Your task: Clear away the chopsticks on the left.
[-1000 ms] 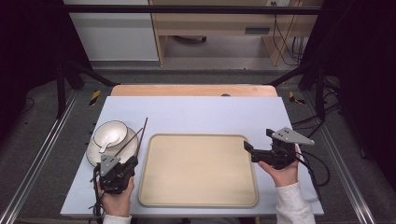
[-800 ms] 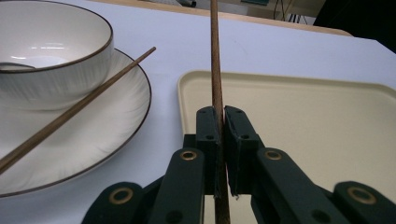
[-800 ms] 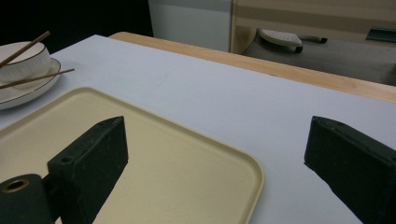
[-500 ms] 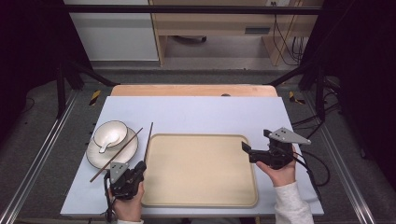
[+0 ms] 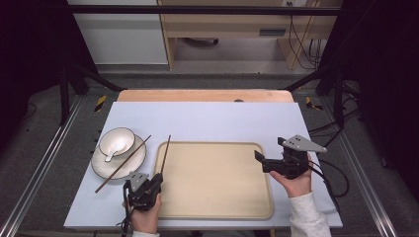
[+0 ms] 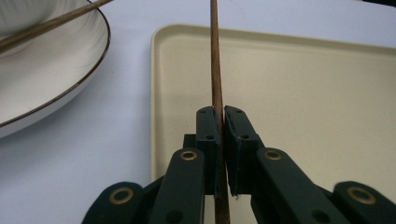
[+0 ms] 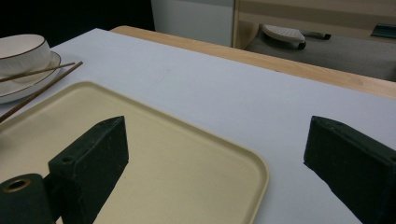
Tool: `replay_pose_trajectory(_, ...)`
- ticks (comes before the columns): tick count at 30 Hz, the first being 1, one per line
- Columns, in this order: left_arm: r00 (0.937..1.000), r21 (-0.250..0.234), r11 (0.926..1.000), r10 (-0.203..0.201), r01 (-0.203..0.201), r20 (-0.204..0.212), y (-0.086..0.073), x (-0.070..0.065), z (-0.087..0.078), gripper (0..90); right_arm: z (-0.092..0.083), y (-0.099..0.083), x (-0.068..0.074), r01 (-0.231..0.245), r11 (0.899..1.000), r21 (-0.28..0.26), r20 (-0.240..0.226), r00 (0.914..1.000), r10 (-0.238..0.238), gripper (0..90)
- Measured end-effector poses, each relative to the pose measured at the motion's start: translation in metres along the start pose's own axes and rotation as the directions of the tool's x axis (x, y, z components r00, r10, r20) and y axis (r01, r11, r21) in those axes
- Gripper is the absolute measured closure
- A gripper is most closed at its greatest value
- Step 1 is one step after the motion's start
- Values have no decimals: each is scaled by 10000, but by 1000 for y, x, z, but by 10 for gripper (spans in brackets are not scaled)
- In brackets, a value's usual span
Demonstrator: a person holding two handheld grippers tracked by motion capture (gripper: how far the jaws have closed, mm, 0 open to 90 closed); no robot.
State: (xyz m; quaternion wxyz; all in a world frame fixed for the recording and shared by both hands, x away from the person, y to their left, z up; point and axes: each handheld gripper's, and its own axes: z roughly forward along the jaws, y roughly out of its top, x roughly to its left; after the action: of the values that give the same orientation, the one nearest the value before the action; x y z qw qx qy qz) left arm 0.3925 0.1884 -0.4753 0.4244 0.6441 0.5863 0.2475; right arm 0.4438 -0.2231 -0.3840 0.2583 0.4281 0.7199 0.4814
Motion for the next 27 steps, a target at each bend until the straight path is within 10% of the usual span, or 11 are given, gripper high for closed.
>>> replay_pose_trajectory(27, 9970, 1248, 9911, 536, -464, -554, -2, -4, 10, 840, 3, -1, 1, 59, 9999, 131, 4, 10000, -59, 65)
